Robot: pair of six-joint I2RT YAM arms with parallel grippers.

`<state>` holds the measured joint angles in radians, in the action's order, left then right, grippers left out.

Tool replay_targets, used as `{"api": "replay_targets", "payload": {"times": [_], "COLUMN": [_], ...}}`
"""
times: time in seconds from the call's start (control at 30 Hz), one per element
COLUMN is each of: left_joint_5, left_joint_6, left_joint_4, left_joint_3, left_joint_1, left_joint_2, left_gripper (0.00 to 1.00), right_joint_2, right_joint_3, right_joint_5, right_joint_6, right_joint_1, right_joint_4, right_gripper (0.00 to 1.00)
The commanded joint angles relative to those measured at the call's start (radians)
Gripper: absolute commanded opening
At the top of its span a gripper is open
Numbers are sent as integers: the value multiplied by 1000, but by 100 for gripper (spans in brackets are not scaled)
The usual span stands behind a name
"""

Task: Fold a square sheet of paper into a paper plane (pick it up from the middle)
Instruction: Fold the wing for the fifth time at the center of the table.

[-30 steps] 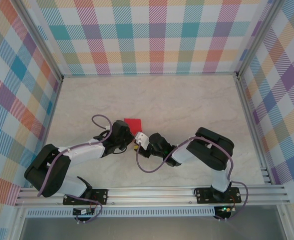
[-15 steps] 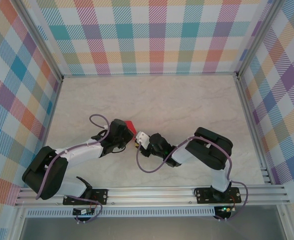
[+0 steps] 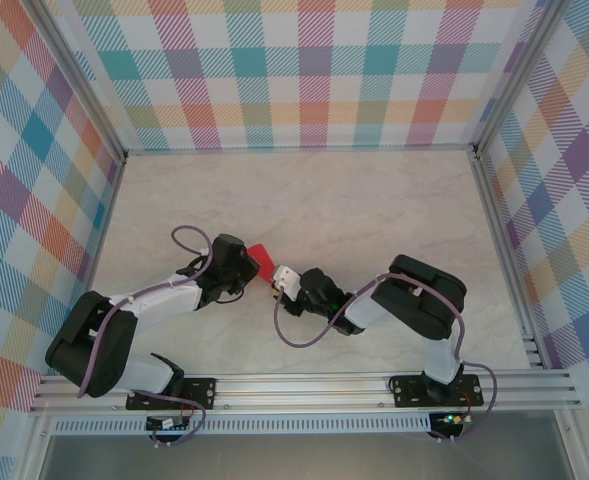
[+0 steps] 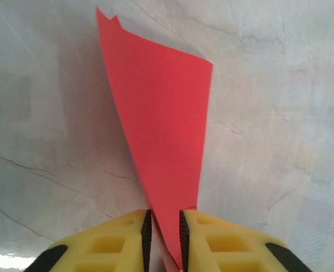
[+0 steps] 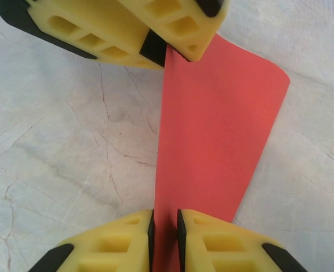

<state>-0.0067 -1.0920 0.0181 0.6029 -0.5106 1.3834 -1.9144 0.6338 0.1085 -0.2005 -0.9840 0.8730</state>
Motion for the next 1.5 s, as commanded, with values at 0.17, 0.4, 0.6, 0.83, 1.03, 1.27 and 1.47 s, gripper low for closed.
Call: {"api": "replay_targets", "payload": {"times": [0.17,0.4,0.6,0.83,1.03,1.27,1.47], "left_joint_5": [45,59,62,64,68,69,70], "left_joint_6": [32,34,37,34,28,24,24], "left_joint_4": [-28,-57,-75,-80,-82,-89,-90], "left_joint_3": [14,24,32,38,43,46,49], "left_joint_1": [15,15,15,15,16,17,17], "left_joint_2": [2,-22,-28,-33,-31,-30,-30], "left_gripper": [7,5,5,6,6,6,7], "right_joint_2": [64,41,2,-43,-64,-67,-75], "right_joint_3": [26,70,104,119,121,129,141], "right_joint_5": [-24,-3,-4,-10,-11,-15,-8], "right_joint_6": [-4,-26,-58,-76,-79,-80,-71], "right_joint_1": [-6,-6,-6,-6,-6,-7,-6], "right_joint_4": [-51,-46,-28,-9,10,23,32], "right_gripper": [36,47,47,37,38,41,38]}}
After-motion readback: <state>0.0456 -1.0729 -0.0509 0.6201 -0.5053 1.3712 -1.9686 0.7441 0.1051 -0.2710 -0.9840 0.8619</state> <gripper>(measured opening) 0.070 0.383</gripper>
